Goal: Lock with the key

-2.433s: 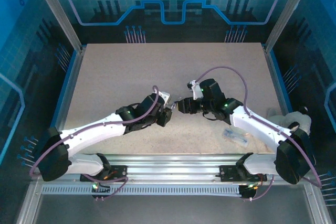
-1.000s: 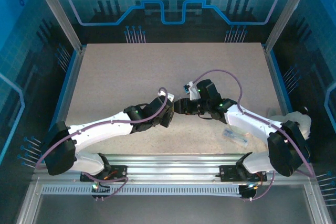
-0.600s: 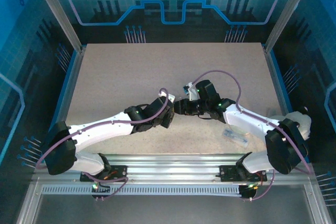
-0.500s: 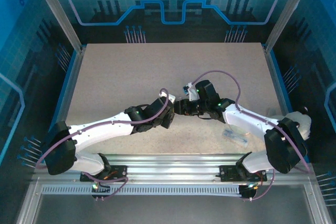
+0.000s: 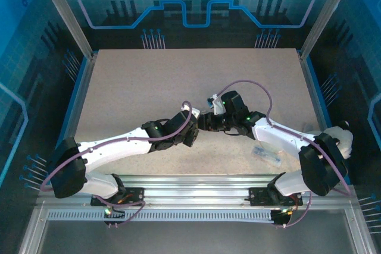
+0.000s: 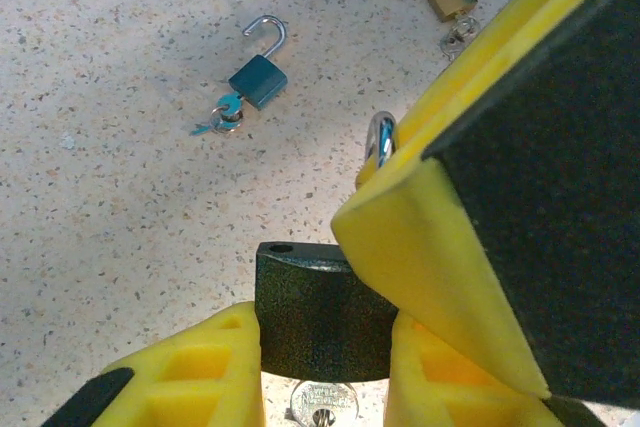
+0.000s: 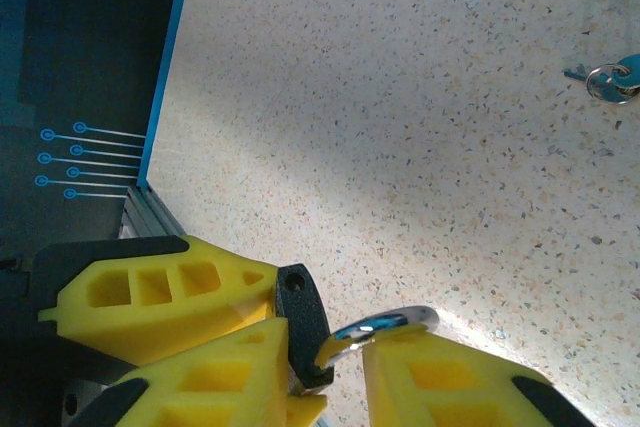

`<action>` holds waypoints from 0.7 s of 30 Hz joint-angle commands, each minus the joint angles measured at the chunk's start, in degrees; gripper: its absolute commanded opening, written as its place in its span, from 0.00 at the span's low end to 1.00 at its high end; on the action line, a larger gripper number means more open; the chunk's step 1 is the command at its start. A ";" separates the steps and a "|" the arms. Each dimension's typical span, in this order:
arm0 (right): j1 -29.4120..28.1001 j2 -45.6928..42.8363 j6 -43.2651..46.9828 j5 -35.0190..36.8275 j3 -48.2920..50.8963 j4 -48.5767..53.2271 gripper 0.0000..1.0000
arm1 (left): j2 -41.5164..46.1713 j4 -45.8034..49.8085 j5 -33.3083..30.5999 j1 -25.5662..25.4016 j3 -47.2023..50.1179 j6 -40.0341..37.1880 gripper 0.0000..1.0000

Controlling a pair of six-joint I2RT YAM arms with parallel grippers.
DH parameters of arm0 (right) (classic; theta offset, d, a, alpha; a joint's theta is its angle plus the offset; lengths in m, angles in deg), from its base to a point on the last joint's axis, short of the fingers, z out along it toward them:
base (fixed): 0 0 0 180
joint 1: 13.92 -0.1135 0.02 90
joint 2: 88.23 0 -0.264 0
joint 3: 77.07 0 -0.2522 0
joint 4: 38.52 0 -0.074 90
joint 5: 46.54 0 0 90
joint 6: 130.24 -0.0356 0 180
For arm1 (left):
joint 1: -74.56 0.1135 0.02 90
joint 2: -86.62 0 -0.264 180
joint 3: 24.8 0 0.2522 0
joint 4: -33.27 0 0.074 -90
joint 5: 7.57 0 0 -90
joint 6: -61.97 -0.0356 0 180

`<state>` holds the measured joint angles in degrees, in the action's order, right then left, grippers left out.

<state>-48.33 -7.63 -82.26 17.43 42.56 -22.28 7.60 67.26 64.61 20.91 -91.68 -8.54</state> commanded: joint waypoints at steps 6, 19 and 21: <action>0.68 0.99 0.36 1.59 -0.59 1.45 0.22 | 4.03 -4.93 3.21 -1.72 0.99 -1.89 0.00; 0.69 0.37 0.55 -0.61 0.16 -1.51 0.07 | 5.18 -6.42 4.30 -1.99 2.13 -2.45 0.00; 0.71 0.10 0.61 -1.27 0.30 -2.44 0.00 | 5.52 -6.60 4.29 -1.99 2.39 -2.52 0.00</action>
<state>-48.24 -7.52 -82.85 15.73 42.56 -23.26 10.05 64.65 66.40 19.95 -89.06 -9.11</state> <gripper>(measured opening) 0.048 0.249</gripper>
